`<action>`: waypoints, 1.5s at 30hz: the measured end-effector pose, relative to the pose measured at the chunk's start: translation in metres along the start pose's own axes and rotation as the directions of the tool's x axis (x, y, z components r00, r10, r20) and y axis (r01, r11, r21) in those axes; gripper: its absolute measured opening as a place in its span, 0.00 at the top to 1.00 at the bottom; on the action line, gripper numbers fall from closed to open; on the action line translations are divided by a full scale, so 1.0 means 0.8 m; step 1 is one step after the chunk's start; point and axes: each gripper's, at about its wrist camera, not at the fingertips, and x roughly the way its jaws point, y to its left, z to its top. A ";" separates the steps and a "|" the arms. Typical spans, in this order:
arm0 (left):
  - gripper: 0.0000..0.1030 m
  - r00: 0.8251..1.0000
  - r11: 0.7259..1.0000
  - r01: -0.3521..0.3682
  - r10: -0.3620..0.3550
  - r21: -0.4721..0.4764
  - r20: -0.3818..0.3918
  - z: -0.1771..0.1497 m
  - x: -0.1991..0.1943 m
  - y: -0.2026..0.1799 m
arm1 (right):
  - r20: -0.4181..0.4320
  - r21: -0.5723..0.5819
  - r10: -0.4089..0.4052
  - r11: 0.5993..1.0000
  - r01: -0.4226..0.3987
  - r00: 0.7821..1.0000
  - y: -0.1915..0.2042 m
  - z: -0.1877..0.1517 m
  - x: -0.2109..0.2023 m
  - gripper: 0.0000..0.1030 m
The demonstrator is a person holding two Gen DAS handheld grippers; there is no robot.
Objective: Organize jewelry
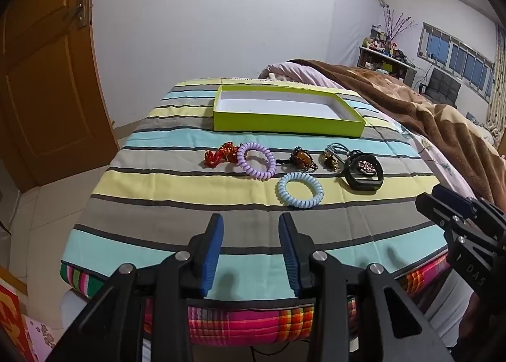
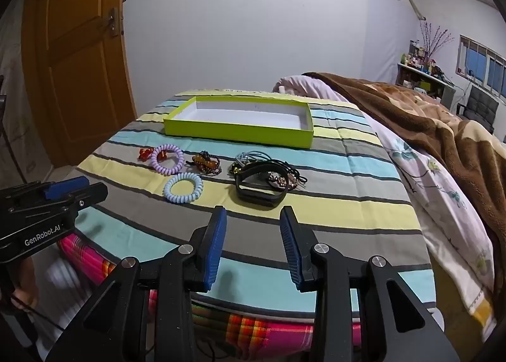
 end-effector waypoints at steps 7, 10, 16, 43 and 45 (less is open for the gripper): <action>0.63 1.000 1.000 0.007 -0.007 -0.008 -0.004 -0.001 0.001 0.002 | 0.002 0.001 -0.003 1.000 0.003 1.000 -0.002 0.000 0.000 0.65; 0.63 1.000 1.000 0.008 -0.008 -0.005 0.000 0.000 -0.002 -0.001 | 0.003 0.007 0.002 1.000 -0.002 1.000 -0.001 0.002 -0.001 0.65; 0.63 1.000 1.000 0.025 -0.025 -0.019 -0.001 0.000 -0.004 0.001 | 0.002 0.006 0.000 1.000 0.000 1.000 0.000 0.002 -0.003 0.65; 0.63 1.000 1.000 0.005 -0.005 -0.009 0.004 0.002 -0.007 0.001 | -0.002 0.007 -0.005 1.000 0.005 1.000 0.001 0.003 -0.002 0.65; 0.63 1.000 1.000 0.004 -0.003 -0.007 0.005 0.002 -0.007 0.001 | -0.002 0.008 -0.005 1.000 0.005 1.000 0.000 0.003 -0.002 0.65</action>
